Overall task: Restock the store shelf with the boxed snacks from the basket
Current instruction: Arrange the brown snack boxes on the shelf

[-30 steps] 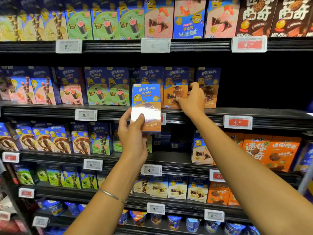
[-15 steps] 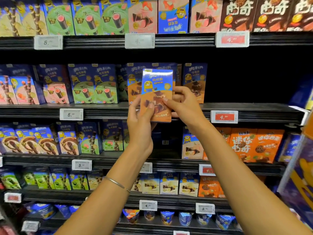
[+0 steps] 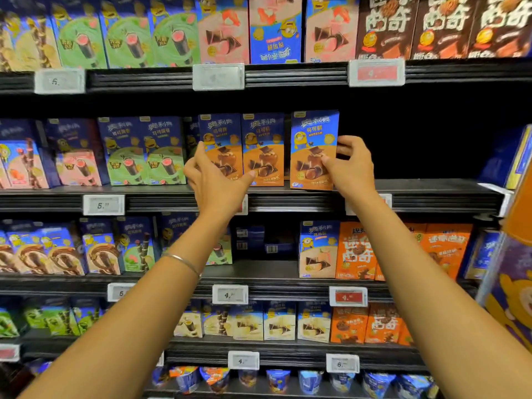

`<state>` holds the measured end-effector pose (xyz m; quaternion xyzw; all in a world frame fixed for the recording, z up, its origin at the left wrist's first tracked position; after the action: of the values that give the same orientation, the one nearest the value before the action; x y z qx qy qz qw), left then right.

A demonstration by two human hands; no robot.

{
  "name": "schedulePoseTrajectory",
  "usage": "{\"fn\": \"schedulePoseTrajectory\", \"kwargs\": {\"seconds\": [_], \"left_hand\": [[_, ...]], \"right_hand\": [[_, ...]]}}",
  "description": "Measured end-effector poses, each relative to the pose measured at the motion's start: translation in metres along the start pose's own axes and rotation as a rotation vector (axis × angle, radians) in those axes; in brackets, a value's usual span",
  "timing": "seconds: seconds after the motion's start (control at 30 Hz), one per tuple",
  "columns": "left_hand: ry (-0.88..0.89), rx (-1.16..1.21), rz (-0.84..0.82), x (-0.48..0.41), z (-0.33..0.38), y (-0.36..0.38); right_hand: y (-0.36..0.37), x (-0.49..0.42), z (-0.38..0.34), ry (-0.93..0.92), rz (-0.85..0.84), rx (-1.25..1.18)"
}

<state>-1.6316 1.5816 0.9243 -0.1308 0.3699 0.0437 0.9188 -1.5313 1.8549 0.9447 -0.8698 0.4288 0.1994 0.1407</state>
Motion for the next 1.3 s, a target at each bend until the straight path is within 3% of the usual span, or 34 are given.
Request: {"fn": "schedulePoseTrajectory", "kwargs": {"seconds": [0.17, 0.27, 0.5, 1.3], "left_hand": [[-0.052, -0.044, -0.055, -0.024, -0.01, 0.013], [-0.097, -0.08, -0.086, -0.031, -0.016, 0.018], [-0.183, -0.079, -0.132, -0.049, -0.026, 0.018], [-0.125, -0.287, -0.159, -0.051, -0.029, 0.021]], "right_hand": [[0.009, -0.009, 0.003, -0.039, 0.032, 0.162], [0.011, -0.018, 0.01, 0.027, 0.052, 0.226], [0.025, -0.044, 0.031, 0.221, -0.206, 0.079], [0.033, -0.045, 0.03, 0.11, -0.189, 0.282]]}}
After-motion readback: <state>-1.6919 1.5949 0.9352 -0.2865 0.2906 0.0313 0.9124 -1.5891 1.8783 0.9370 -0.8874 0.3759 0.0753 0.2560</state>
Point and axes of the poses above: each hand's wrist, its own x-axis away from the middle knuckle, its own y-axis out of the palm, z = x × y, the point moved 7 cm from there along -x, towards the middle knuckle, and after that the axes turned 10 degrees about y, right-handed, at the moved point
